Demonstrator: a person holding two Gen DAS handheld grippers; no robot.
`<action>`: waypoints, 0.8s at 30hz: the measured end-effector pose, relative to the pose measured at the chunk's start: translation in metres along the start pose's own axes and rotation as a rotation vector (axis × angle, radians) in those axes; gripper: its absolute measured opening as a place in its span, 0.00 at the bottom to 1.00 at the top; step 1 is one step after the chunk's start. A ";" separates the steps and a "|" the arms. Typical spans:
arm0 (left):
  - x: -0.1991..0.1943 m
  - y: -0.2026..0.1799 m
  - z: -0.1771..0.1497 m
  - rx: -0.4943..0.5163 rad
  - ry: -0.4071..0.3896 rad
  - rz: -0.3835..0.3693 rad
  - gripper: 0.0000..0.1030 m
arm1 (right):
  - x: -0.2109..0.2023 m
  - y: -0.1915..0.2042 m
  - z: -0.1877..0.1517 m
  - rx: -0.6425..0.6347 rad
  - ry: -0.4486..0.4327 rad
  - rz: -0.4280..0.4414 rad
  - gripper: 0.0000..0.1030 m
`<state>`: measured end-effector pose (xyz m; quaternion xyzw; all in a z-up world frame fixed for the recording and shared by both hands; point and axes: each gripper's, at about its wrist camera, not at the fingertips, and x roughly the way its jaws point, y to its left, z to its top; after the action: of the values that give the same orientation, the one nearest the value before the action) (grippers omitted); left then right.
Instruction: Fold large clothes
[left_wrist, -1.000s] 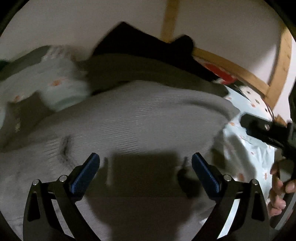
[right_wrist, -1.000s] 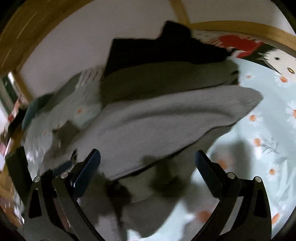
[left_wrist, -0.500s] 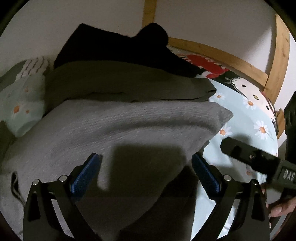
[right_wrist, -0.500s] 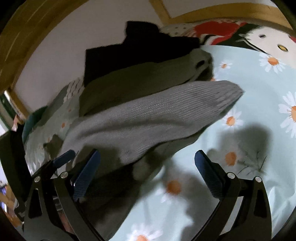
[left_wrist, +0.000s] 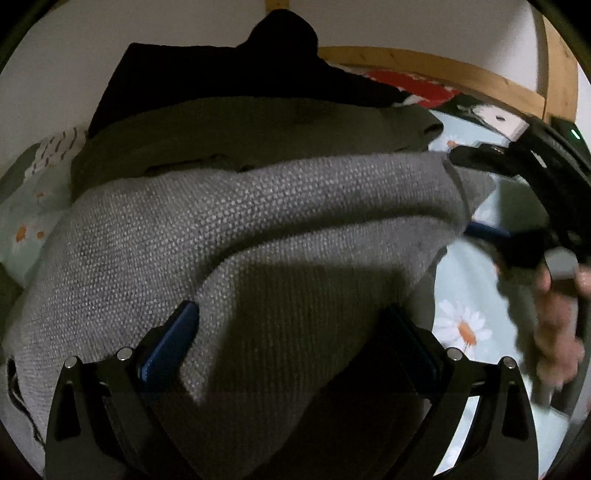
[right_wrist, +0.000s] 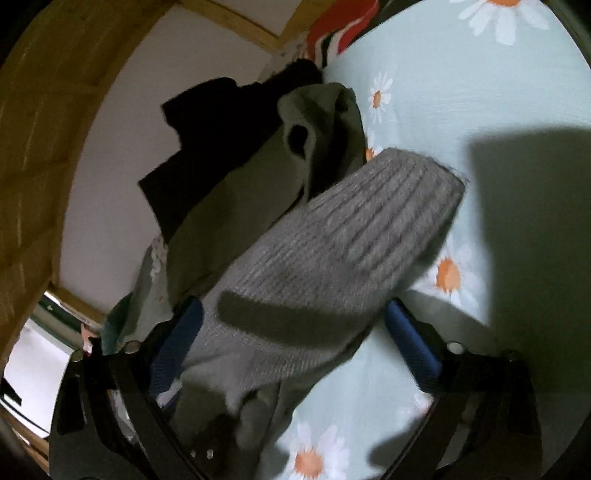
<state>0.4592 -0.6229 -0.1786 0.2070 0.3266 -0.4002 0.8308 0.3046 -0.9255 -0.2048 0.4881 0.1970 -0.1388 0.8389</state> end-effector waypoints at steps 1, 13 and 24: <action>0.000 -0.001 -0.001 0.014 0.004 0.007 0.94 | 0.004 -0.001 0.002 -0.004 0.006 0.001 0.77; -0.059 0.024 0.021 -0.109 -0.075 -0.088 0.94 | -0.025 0.050 0.007 -0.195 -0.108 0.220 0.14; -0.148 0.058 0.098 -0.194 -0.185 -0.238 0.94 | -0.019 0.190 -0.127 -1.083 -0.260 -0.071 0.13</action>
<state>0.4739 -0.5694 0.0001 0.0479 0.3084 -0.4796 0.8201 0.3436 -0.7213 -0.1077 -0.0407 0.1514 -0.1052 0.9820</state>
